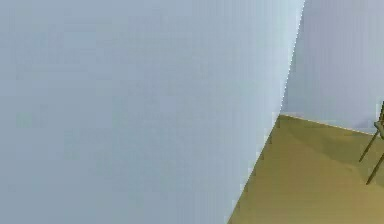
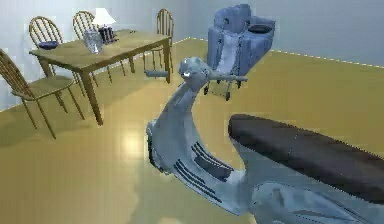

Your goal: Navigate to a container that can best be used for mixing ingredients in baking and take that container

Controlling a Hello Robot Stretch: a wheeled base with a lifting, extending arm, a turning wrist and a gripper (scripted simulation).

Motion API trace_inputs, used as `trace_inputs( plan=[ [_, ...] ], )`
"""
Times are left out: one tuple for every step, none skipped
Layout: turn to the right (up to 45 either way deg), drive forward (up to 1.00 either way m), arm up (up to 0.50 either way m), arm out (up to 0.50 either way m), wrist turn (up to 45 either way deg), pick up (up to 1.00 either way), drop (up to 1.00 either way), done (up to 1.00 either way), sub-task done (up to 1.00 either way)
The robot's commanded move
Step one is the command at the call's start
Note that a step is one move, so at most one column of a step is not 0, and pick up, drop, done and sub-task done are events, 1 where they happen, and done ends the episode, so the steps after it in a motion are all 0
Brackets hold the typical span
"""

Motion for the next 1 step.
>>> trace_inputs(
  plan=[
    [45.0,0.0,0.0,0.0,0.0,0.0,0.0,0.0,0.0]
  ],
)
